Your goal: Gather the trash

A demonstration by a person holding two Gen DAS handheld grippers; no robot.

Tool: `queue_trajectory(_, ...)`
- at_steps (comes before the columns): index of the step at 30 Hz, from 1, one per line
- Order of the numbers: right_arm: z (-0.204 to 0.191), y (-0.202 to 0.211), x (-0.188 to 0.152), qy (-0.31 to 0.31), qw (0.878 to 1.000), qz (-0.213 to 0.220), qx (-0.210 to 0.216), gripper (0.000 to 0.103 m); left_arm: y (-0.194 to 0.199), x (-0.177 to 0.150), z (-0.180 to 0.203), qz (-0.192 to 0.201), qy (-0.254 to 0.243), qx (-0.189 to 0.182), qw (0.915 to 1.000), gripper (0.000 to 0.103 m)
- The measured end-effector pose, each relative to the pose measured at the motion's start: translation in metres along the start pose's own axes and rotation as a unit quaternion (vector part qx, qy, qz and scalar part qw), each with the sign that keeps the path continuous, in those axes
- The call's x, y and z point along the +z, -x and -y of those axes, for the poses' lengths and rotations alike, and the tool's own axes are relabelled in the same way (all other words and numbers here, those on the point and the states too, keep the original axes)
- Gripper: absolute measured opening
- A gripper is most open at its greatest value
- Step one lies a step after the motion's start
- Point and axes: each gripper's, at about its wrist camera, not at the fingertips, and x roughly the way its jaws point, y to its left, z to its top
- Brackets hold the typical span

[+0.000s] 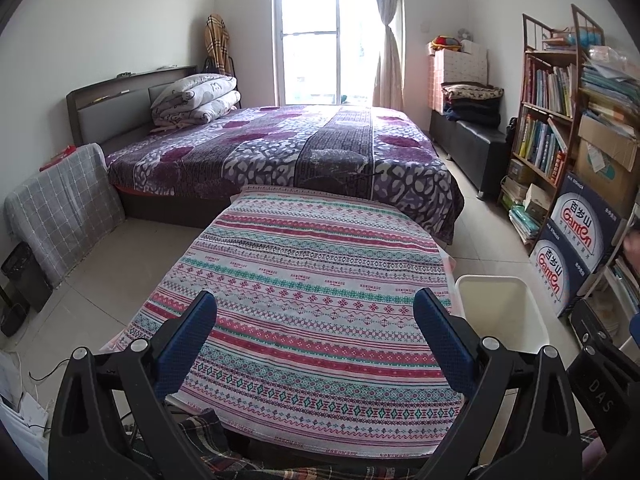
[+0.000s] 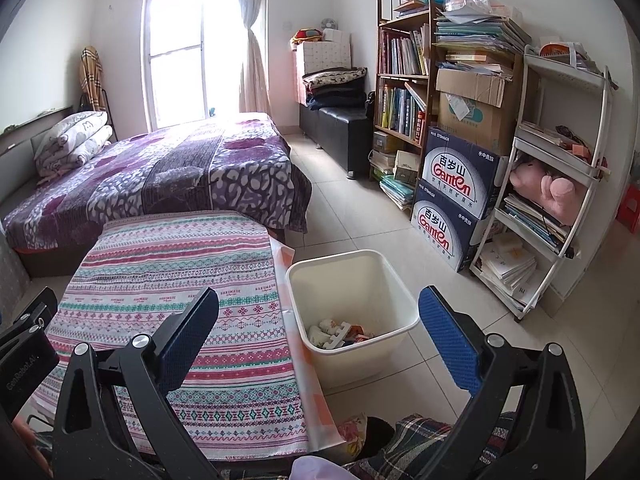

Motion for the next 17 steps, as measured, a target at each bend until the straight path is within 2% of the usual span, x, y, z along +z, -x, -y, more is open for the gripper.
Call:
queue_trajectory(3, 0.0006, -0.0003, 0.002, 0.0, 1.0, -0.001, 0.0, 0.096, 0.0002, -0.0005, 0.0047, 0.008, -0.019, 0.007, 0.9998, 0.092)
queue_trajectory(10, 0.0032, -0.0018, 0.0038, 0.0, 1.0, -0.004, -0.001, 0.096, 0.0025, -0.0002, 0.0047, 0.017, -0.011, -0.005, 0.9998, 0.092)
queue_trajectory(17, 0.0064, -0.0028, 0.0071, 0.0, 1.0, -0.004, 0.0, 0.096, -0.0001, 0.0001, 0.0054, 0.006, -0.008, -0.008, 0.9999, 0.095)
